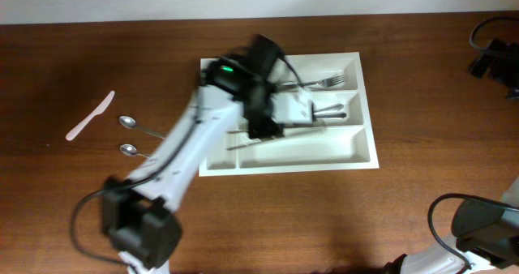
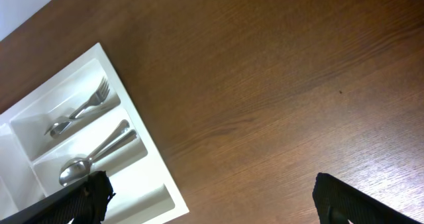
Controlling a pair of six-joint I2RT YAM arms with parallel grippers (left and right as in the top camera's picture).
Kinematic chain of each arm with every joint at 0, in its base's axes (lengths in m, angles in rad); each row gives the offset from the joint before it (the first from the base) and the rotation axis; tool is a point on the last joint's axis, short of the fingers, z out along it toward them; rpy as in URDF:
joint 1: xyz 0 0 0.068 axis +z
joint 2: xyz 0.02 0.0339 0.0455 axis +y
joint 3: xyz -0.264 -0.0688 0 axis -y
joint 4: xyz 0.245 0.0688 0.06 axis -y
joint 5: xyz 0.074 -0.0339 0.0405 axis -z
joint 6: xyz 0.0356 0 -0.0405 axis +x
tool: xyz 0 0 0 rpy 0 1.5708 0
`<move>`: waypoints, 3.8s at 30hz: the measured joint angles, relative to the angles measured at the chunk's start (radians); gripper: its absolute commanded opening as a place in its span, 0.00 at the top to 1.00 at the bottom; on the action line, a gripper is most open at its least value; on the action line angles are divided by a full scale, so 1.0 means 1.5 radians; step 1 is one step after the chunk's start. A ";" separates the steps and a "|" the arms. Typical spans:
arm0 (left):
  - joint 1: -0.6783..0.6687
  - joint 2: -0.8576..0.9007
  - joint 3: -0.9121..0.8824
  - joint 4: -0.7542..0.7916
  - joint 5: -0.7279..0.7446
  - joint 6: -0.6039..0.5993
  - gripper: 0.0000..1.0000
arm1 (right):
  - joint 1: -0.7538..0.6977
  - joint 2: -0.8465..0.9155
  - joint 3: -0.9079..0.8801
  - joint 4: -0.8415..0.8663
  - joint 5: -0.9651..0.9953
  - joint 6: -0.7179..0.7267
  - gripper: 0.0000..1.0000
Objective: Pack container
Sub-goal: 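Carry the metal knife with the left gripper into the tray's bottom compartment, then grasp the pink plastic knife with the left gripper, then place the pink knife in the tray's narrow left compartment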
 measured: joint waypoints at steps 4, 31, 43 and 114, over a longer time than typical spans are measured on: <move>-0.057 0.091 -0.006 0.005 -0.046 0.039 0.97 | 0.000 0.000 0.000 0.000 0.000 0.000 0.01; 0.007 0.172 0.319 -0.196 -0.247 -0.322 0.01 | 0.000 0.000 0.000 0.000 0.000 0.000 0.01; 0.495 0.205 0.341 -0.196 -0.186 -0.561 0.00 | 0.000 0.000 0.000 0.000 0.000 0.000 0.01; 0.643 0.275 0.455 -0.312 -0.065 -0.328 0.98 | 0.000 0.000 0.000 -0.028 -0.013 0.000 0.02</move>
